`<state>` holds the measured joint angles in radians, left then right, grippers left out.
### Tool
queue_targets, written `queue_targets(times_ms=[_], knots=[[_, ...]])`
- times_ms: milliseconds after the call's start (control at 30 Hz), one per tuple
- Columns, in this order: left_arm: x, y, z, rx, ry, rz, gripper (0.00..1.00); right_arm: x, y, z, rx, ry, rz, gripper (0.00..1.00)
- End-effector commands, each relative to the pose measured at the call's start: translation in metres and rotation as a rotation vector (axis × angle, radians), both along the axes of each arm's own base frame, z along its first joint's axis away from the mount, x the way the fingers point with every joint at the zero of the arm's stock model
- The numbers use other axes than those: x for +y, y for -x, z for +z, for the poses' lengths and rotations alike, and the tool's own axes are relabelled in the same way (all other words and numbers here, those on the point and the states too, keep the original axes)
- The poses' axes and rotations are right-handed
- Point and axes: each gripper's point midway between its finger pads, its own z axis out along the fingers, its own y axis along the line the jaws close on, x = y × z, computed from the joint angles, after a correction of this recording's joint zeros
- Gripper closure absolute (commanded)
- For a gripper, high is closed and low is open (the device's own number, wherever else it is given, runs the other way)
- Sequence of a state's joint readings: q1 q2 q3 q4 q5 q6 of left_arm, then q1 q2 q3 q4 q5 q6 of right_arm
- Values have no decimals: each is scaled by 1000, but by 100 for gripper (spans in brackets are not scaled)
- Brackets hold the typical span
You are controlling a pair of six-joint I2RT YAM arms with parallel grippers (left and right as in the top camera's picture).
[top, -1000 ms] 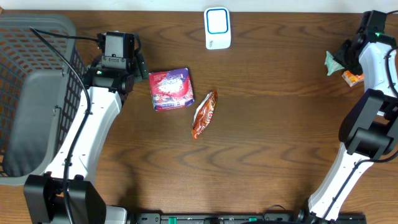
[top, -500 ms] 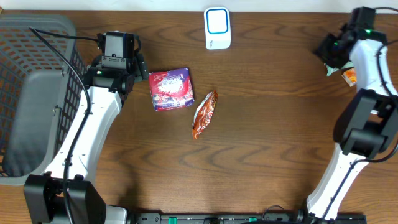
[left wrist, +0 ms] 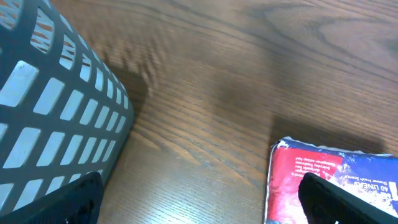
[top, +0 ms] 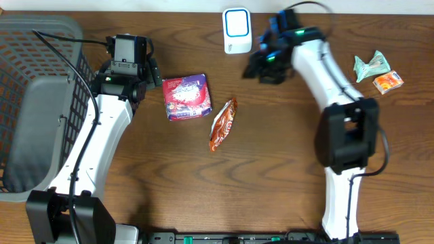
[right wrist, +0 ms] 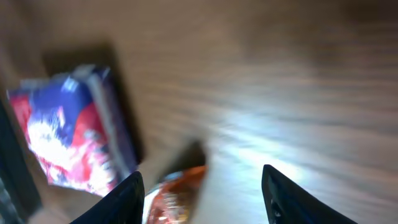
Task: Scan the item barcode
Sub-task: 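Move the right gripper back to the red snack bar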
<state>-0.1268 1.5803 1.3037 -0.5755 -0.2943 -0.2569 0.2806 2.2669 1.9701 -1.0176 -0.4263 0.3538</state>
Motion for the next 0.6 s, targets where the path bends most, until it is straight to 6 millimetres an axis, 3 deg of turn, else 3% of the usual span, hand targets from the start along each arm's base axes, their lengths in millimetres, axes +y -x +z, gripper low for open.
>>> queue_targets(times_ms=[0,167,367,567], knots=[[3,-1,2,-2,-18,0,1,32,18,6,-22,39,71,43],[3,-1,2,-2,-18,0,0,58,46,-1,23,117,79,42],[3,-1,2,-2,-18,0,1,32,67,-12,86,322,21,44],[3,-1,2,-2,-18,0,1,28,89,-26,157,359,43,44]])
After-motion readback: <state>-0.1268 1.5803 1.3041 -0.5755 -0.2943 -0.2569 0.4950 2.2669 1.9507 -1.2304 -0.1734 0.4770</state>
